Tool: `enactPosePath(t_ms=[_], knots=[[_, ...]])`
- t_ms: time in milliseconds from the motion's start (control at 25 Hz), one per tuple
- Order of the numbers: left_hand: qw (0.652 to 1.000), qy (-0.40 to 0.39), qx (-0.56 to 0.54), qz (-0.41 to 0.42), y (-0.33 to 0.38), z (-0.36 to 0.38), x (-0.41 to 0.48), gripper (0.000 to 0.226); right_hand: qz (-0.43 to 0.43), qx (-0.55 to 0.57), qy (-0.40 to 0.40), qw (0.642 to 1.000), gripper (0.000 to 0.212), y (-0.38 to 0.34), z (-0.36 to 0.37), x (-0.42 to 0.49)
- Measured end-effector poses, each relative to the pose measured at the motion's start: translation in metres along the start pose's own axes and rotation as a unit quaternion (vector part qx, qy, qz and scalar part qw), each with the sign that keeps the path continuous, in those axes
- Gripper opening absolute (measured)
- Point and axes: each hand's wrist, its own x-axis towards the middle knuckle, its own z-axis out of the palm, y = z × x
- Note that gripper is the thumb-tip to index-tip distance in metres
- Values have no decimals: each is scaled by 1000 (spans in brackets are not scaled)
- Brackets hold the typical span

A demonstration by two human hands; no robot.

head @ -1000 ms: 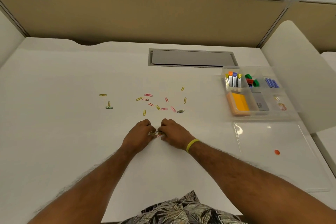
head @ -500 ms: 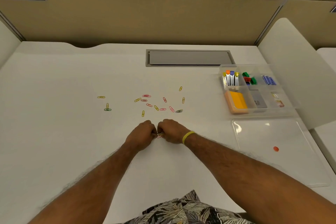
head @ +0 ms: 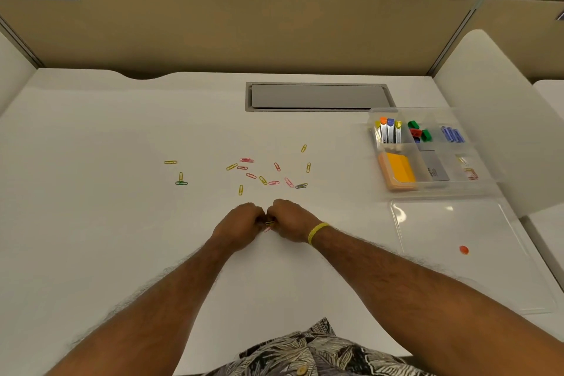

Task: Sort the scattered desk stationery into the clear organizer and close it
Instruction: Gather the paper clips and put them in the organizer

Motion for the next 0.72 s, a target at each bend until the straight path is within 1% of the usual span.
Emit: enactPosePath(t_ms=[160, 240, 320, 400, 480, 600, 720], knots=[[1000, 1, -2, -4, 1, 0, -1, 18, 3, 15, 15, 1000, 14, 4, 3, -2], [1000, 6, -11, -8, -2, 0, -4, 19, 16, 45, 33, 998, 11, 8, 2, -5], [999, 15, -23, -17, -6, 0, -6, 20, 48, 123, 64, 989, 8, 13, -1, -11], [999, 23, -39, -25, -7, 1, -7, 18, 92, 221, 89, 967, 4, 18, -4, -18], [998, 23, -45, -29, -1, 2, -7, 17, 118, 271, 97, 950, 2, 22, -5, -24], [998, 23, -45, -36, 10, 7, -4, 16, 127, 291, 102, 943, 2, 26, -4, -31], [999, 23, -14, -40, 22, 12, -3, 18, 132, 297, 107, 940, 5, 31, -1, -38]])
